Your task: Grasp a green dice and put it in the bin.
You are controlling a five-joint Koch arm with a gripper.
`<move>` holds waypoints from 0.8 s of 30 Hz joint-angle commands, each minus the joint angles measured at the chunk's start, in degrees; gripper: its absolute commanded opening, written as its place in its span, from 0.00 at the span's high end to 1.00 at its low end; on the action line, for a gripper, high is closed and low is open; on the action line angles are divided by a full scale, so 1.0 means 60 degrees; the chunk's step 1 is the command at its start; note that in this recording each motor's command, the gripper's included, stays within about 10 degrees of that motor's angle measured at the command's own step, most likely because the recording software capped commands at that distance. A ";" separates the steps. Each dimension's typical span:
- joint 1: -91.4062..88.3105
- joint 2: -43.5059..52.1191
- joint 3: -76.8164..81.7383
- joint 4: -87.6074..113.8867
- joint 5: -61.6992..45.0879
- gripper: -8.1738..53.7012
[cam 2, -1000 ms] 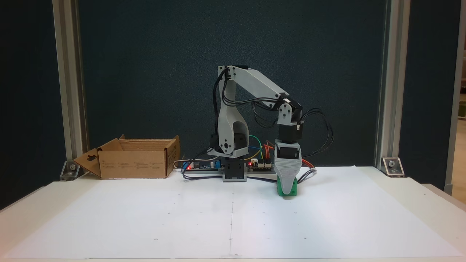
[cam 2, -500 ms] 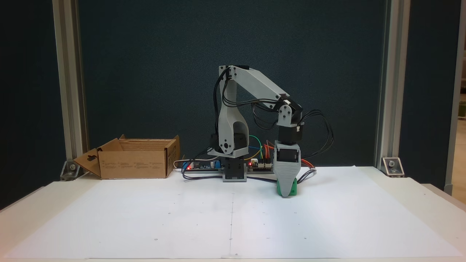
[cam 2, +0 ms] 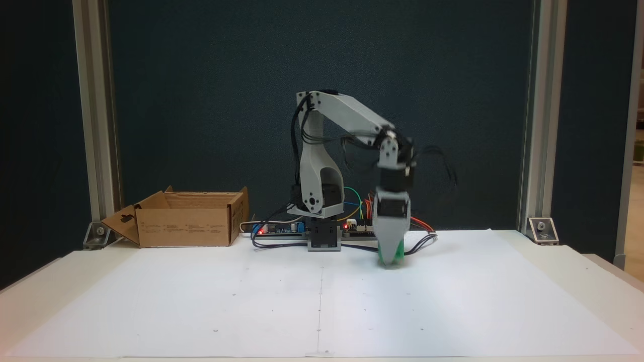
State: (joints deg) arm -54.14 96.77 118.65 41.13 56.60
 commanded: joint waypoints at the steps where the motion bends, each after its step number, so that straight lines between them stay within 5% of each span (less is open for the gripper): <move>1: 0.0161 0.0469 -0.1535 0.1549 0.0571 0.68; 6: 0.0688 0.0542 -0.4863 0.4069 0.0498 0.68; 12: 0.1494 0.0718 -0.5171 0.5186 0.0000 0.68; 24: 0.9430 0.1641 -0.5273 0.1685 -0.3893 0.68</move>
State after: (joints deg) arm -2.72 104.94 89.91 57.13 41.13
